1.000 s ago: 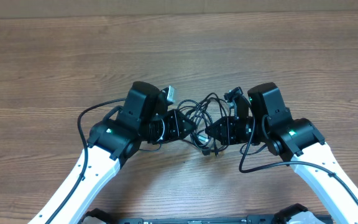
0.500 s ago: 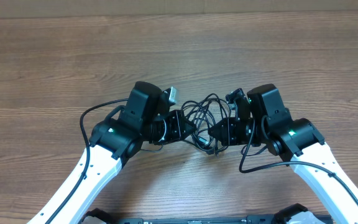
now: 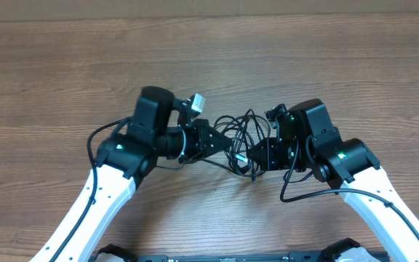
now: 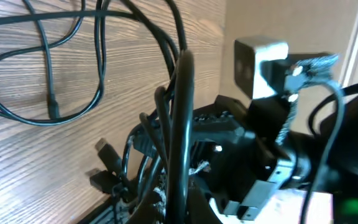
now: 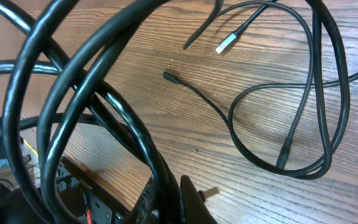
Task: Untangle cables
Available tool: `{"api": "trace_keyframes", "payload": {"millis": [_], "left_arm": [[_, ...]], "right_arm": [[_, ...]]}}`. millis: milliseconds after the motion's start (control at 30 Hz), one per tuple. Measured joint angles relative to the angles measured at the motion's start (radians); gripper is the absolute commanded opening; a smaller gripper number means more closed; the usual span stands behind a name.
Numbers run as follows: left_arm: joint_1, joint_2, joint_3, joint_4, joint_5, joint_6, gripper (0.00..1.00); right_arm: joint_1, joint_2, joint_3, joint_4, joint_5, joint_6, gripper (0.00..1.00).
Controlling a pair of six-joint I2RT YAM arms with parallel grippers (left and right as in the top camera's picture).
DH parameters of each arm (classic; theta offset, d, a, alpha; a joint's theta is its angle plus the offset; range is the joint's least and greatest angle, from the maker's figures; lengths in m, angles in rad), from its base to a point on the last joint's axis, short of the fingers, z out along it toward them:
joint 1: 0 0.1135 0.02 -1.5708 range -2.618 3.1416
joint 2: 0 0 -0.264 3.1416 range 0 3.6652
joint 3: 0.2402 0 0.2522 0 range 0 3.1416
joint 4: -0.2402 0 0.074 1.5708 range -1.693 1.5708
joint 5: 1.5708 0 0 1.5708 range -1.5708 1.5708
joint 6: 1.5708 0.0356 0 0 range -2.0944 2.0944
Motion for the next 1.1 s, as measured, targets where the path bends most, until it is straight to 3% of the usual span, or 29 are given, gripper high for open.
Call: {"api": "trace_keyframes", "payload": {"millis": [233,433,533,600,633,667,733,867,1100], "left_arm": [[0.084,0.002,0.0,-0.002,0.089,0.013,0.04],[0.143,0.002,0.0,-0.016,0.105,0.114,0.05],[0.175,0.002,0.0,-0.066,0.068,0.148,0.19],[0.201,0.002,0.0,-0.113,0.008,0.167,0.36],[0.214,0.002,0.0,-0.148,-0.035,0.184,0.61],[0.224,0.002,0.0,-0.181,-0.081,0.189,0.78],[0.231,0.002,0.002,-0.242,-0.163,0.204,0.94],[0.232,0.002,0.0,-0.323,-0.279,0.256,0.94],[0.231,0.002,0.0,-0.317,-0.197,0.377,0.95]], "right_arm": [[0.001,0.0,0.0,-0.004,0.007,-0.001,0.04],[0.001,0.0,0.0,-0.025,0.011,-0.001,0.04],[0.001,0.0,0.0,-0.027,0.019,-0.001,0.04],[-0.001,0.0,0.0,-0.04,0.039,-0.001,0.04],[-0.002,0.001,0.0,-0.042,0.05,0.0,0.04],[-0.002,0.001,0.0,-0.041,0.056,0.0,0.04],[-0.002,0.001,0.0,-0.042,0.063,0.0,0.04],[-0.002,0.001,0.0,-0.04,0.073,0.0,0.04],[-0.002,0.001,0.0,-0.022,0.076,-0.001,0.04]]}}
